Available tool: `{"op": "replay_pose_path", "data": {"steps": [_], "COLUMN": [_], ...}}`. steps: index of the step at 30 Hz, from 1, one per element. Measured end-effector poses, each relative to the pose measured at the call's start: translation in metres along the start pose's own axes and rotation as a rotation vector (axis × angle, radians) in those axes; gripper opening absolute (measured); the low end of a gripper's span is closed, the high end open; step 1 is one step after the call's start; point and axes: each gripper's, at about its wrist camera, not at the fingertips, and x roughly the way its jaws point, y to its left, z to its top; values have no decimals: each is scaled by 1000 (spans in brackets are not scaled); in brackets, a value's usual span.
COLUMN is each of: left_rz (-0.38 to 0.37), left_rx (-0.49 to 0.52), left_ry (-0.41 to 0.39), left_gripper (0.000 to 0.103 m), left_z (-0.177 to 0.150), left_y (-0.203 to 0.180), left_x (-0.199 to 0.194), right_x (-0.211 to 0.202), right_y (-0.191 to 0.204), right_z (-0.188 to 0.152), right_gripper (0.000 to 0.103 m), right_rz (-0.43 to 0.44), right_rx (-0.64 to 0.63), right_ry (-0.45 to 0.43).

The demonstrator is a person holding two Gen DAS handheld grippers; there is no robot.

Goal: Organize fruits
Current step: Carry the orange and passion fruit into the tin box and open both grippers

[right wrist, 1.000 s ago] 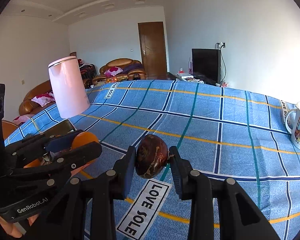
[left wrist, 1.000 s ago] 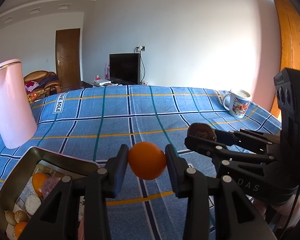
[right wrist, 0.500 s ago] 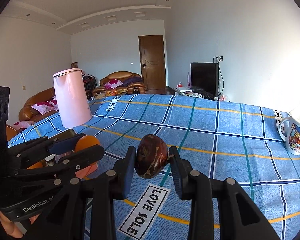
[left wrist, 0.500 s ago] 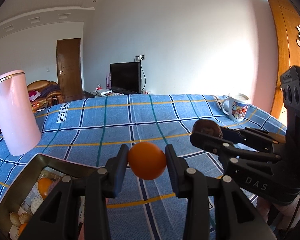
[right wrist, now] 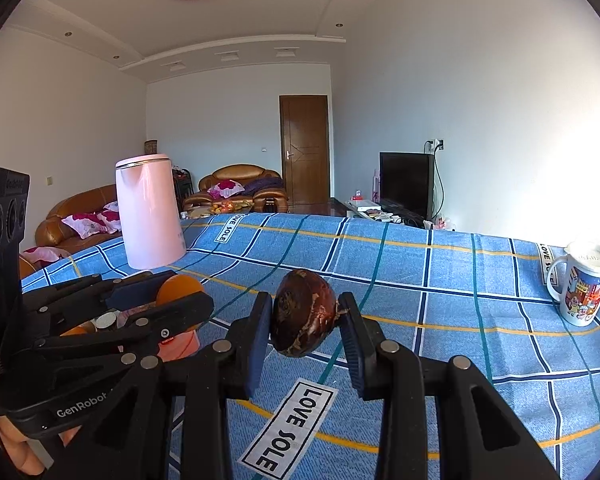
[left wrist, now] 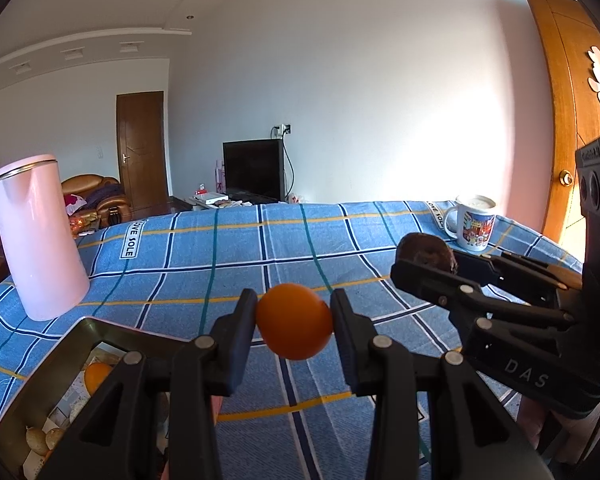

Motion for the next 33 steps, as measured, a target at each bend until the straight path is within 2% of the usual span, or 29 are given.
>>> {"op": "replay_pose_path", "data": {"steps": [10, 15, 22, 33], "left_rz": [7, -1, -5, 26], "left_rx": [25, 7, -15, -69], "left_ry": [-53, -45, -38, -27], "left_gripper": [40, 40, 40, 40], "left_z": [-1, -3, -8, -15], "left_y": [-4, -1, 11, 40], "left_x": [-11, -17, -31, -45], "right_x": [-11, -14, -9, -3], "right_y": [0, 3, 16, 49], "right_z": [-3, -5, -2, 9], "right_gripper": [36, 36, 36, 36], "right_rz": [5, 13, 73, 117], "right_rx": [8, 18, 35, -18], "right_ry": [-33, -21, 10, 10]}}
